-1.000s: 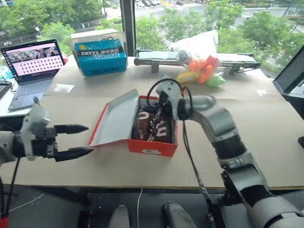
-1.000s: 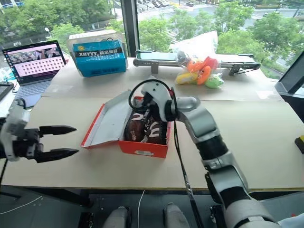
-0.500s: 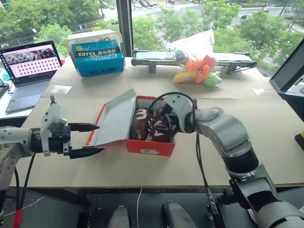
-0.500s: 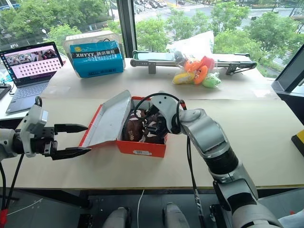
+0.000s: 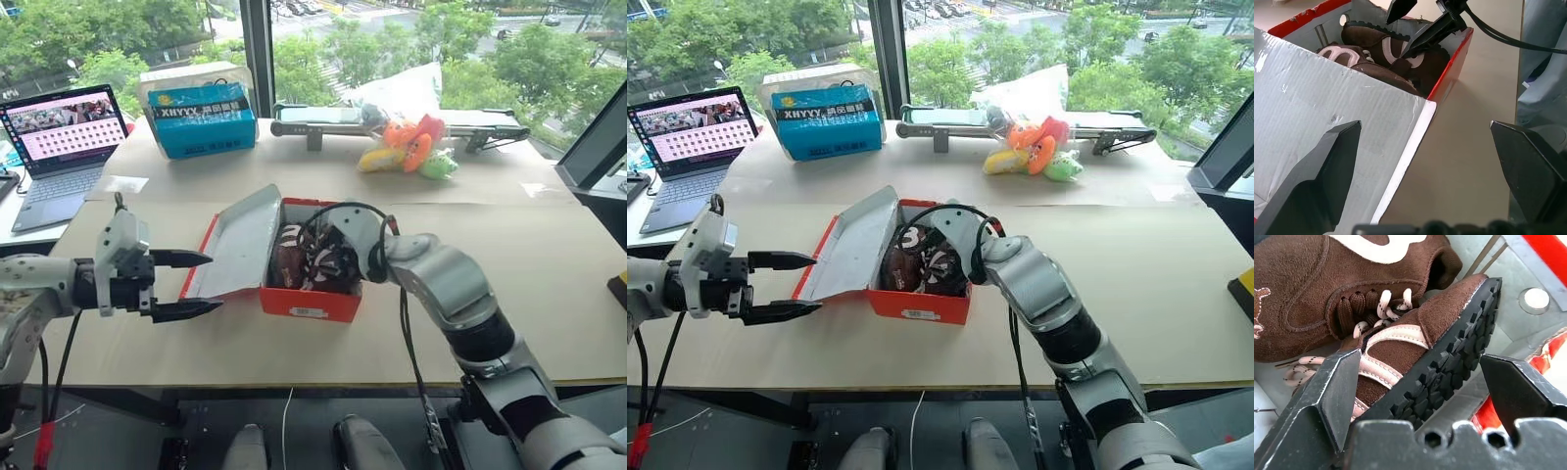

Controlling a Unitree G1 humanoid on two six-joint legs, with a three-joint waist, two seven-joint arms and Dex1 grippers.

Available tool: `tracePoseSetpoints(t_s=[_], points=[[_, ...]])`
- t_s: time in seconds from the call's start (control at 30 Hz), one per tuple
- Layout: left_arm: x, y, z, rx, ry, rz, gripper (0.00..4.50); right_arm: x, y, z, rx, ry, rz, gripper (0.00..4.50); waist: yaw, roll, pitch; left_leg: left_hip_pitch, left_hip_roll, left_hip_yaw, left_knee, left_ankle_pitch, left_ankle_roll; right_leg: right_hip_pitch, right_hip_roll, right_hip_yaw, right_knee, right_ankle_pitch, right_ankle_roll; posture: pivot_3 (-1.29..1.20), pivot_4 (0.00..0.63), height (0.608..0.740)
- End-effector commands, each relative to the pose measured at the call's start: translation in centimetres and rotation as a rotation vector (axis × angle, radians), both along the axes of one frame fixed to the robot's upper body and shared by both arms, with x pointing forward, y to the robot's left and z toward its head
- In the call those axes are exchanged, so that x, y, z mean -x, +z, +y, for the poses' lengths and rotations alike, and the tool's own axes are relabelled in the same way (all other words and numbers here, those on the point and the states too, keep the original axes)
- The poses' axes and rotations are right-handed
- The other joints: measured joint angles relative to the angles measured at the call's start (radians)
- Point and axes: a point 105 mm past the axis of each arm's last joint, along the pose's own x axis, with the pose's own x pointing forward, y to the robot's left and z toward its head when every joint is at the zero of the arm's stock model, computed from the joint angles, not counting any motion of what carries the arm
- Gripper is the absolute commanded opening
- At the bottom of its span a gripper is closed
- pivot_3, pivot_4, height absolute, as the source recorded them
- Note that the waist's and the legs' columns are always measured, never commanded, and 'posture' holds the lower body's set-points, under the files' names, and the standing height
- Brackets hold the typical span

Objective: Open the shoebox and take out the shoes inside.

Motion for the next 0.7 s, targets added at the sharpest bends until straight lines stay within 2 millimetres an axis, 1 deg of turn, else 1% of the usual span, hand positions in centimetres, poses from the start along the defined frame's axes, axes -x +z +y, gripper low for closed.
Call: tracePoseSetpoints(t_s=[0.03, 0.17, 0.3, 0.33, 0.37, 0.47, 0.5, 0.53, 0.6, 0.7], points=[[-0.1, 0.9, -0.3, 0.0, -0.008, -0.047, 4.5, 0.0, -2.7, -0.6, 0.037, -0.02, 0.076, 4.47, 0.0, -0.001, 0.0, 0.001, 0.0, 0.0, 0.0, 0.0, 0.0, 0.001, 0.0, 0.0, 0.0, 0.0, 0.0, 0.0, 0.15, 0.736], [-0.1, 0.9, -0.5, 0.006, -0.004, -0.051, 4.5, 0.8, -4.5, 0.2, 0.005, 0.019, 0.171, 4.47, 0.0, -0.003, -0.003, 0.002, 0.0, 0.0, 0.0, 0.0, 0.0, 0.002, 0.0, 0.0, 0.0, 0.0, 0.0, 0.0, 0.15, 0.736], [-0.2, 1.0, -0.6, 0.006, -0.002, -0.051, 4.5, 0.9, -5.2, 0.4, -0.016, 0.031, 0.21, 4.47, 0.0, -0.004, -0.003, 0.003, 0.0, 0.0, 0.0, 0.0, 0.0, 0.003, 0.0, 0.0, 0.0, 0.0, 0.0, 0.0, 0.15, 0.736], [-0.2, 1.1, -0.6, 0.006, -0.001, -0.052, 4.5, 0.9, -5.3, 0.5, -0.027, 0.034, 0.22, 3.96, 0.0, -0.004, -0.003, 0.004, 0.0, 0.0, 0.0, 0.0, 0.0, 0.004, 0.0, 0.0, 0.0, 0.0, 0.0, 0.0, 0.15, 0.736], [-0.2, 1.2, -0.6, 0.007, 0.001, -0.054, 4.5, 0.8, -5.3, 0.6, -0.031, 0.036, 0.222, 3.82, 0.0, -0.004, -0.004, 0.005, 0.0, 0.0, -0.001, 0.0, 0.0, 0.005, 0.0, 0.0, -0.001, 0.0, 0.0, 0.0, 0.15, 0.736], [-0.2, 1.3, -0.7, 0.008, 0.003, -0.057, 4.5, 0.7, -5.2, 0.8, -0.05, 0.038, 0.23, 2.7, -0.001, -0.004, -0.004, 0.009, 0.0, 0.0, -0.001, 0.0, 0.0, 0.009, 0.0, 0.0, -0.001, -0.001, -0.001, 0.0, 0.15, 0.736], [-0.2, 1.3, -0.7, 0.008, 0.006, -0.059, 4.5, 0.7, -5.2, 0.8, -0.051, 0.038, 0.231, 2.53, -0.001, -0.004, -0.004, 0.009, 0.0, 0.0, -0.001, 0.0, 0.0, 0.009, 0.0, 0.0, -0.002, -0.001, -0.001, 0.0, 0.15, 0.736], [-0.2, 1.4, -0.7, 0.009, 0.008, -0.061, 4.5, 0.7, -5.2, 0.8, -0.052, 0.038, 0.231, 2.13, -0.001, -0.004, -0.004, 0.01, 0.0, 0.0, -0.001, 0.0, 0.0, 0.01, 0.0, 0.0, -0.002, -0.002, -0.002, 0.0, 0.15, 0.736], [-0.2, 1.5, -0.7, 0.012, 0.009, -0.064, 4.5, 0.6, -5.2, 0.8, -0.052, 0.037, 0.23, 1.54, -0.001, -0.004, -0.004, 0.011, 0.0, 0.0, -0.002, 0.0, 0.0, 0.011, 0.0, 0.0, -0.003, -0.003, -0.005, 0.0, 0.15, 0.736], [-0.2, 1.6, -0.8, 0.012, 0.012, -0.066, 4.5, 0.3, -5.1, 0.4, -0.048, 0.025, 0.223, 0.78, -0.002, -0.004, -0.004, 0.013, 0.0, 0.0, -0.002, 0.0, 0.0, 0.013, 0.0, 0.0, -0.003, -0.005, -0.007, 0.0, 0.15, 0.736]])
